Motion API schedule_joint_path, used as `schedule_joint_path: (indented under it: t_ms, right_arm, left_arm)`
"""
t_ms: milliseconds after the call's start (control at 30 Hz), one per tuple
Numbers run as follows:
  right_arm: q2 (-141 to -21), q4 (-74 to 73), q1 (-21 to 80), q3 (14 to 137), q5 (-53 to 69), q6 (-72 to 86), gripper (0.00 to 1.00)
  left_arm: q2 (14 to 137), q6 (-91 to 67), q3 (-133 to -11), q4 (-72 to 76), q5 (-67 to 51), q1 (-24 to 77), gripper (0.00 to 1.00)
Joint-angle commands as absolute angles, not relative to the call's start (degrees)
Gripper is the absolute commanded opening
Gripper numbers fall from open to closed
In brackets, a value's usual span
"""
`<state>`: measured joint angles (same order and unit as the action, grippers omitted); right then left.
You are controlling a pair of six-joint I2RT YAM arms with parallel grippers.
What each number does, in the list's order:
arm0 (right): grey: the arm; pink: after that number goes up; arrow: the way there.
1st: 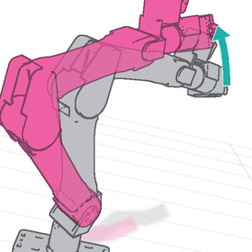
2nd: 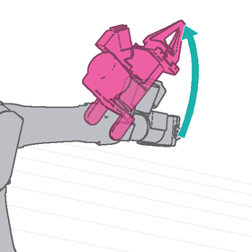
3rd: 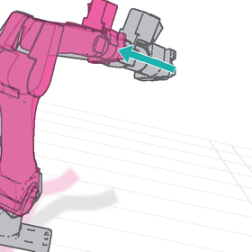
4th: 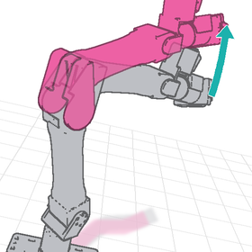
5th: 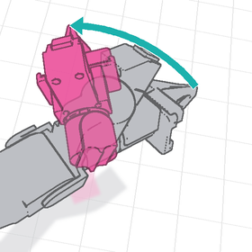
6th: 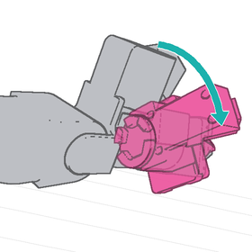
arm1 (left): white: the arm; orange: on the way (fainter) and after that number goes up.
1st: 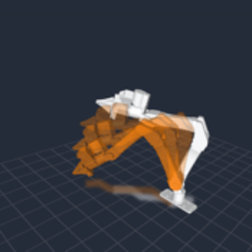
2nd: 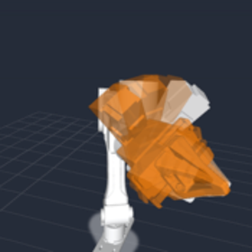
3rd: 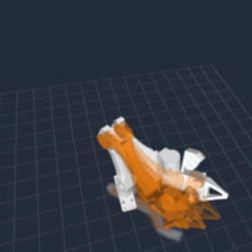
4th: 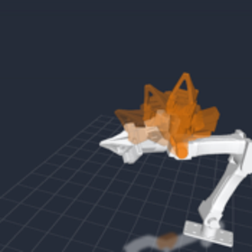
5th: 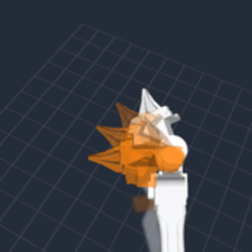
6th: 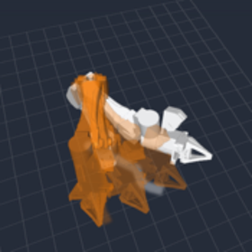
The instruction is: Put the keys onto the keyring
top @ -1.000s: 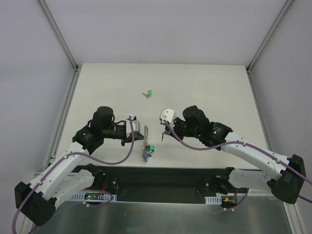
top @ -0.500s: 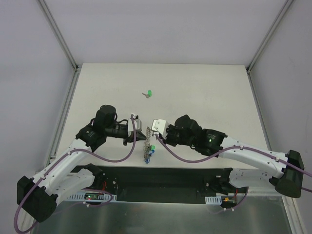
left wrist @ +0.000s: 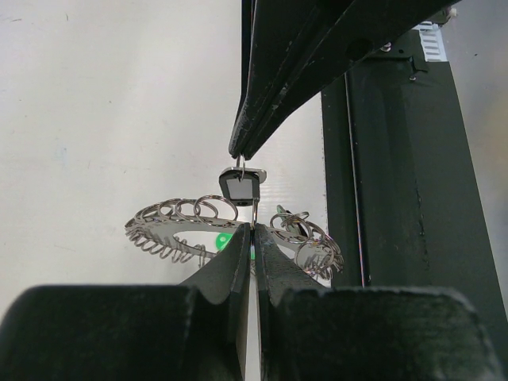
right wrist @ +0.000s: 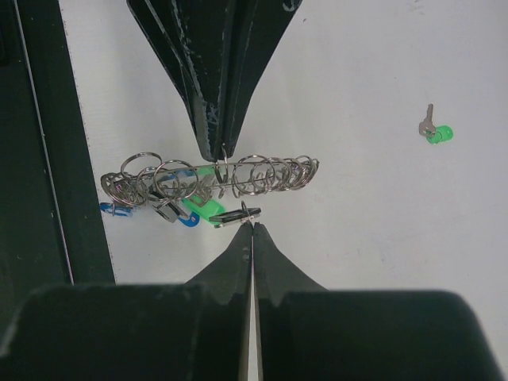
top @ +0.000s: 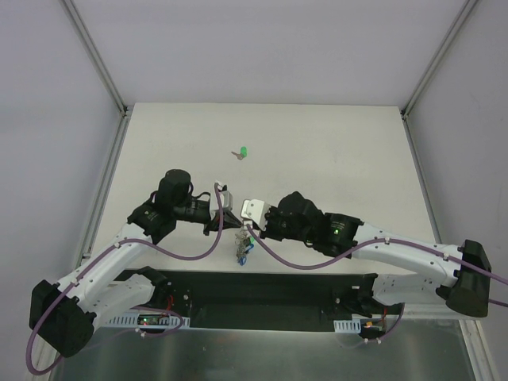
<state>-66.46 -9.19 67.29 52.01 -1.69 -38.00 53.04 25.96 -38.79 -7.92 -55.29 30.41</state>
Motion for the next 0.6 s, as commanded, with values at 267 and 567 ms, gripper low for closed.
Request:
schedule_joint_path:
  t_ms: [267,567]
  right_arm:
    - [-67.1,-8.7,67.8,55.1,-1.4,-34.6,0.01]
    - [-67.5,-8.4,68.0,55.5,-0.5,-32.5,0.01]
  left_arm:
    - [51.4,25.4,-38.7,-4.0,-58.3,30.8,0.0]
    - [51.0,25.8,-38.1,-3.7,-57.0,30.8,0.0]
